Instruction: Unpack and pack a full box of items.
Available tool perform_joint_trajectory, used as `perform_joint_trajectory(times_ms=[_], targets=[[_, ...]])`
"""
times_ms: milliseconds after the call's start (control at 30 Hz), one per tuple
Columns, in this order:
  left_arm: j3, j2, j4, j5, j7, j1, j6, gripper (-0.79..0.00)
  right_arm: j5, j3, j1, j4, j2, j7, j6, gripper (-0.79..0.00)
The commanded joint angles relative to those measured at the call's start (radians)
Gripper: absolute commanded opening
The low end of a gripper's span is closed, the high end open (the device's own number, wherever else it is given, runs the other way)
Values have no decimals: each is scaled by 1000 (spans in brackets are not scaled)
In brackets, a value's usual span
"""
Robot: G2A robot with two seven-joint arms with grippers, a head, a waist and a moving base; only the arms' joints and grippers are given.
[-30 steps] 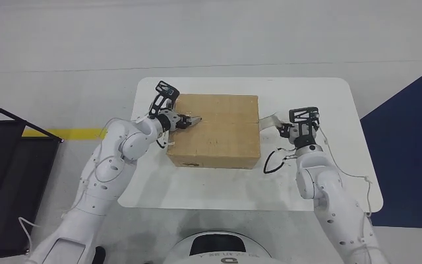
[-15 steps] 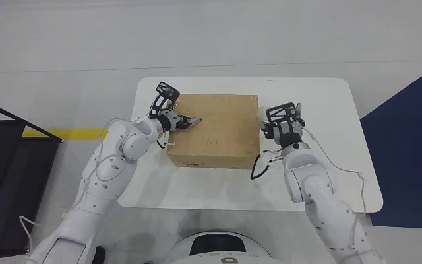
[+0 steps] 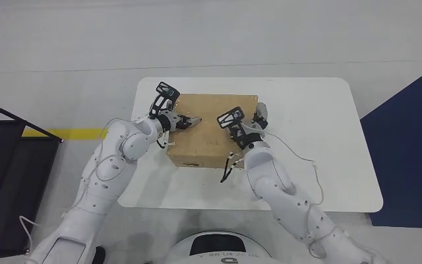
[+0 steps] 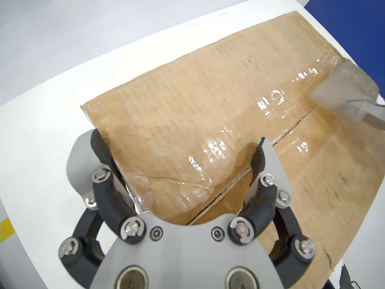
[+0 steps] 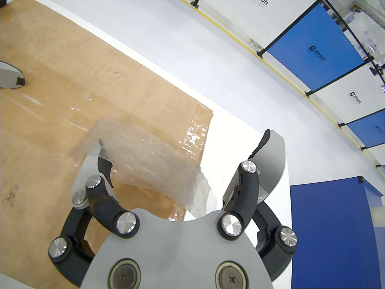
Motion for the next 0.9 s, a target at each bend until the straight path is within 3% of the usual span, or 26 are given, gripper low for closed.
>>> perform_joint_trajectory(times_ms=[0, 433, 667, 867], targets=[[0, 0, 0, 0, 0, 0, 0, 0, -26, -40, 19, 11, -14, 17, 7, 0], [0, 0, 0, 0, 0, 0, 0, 0, -152, -193, 94, 39, -101, 125, 6, 0], [0, 0, 0, 0, 0, 0, 0, 0, -166, -223, 149, 79, -150, 171, -9, 0], [0, 0, 0, 0, 0, 0, 0, 0, -209, -224, 157, 2, -176, 196, -33, 0]])
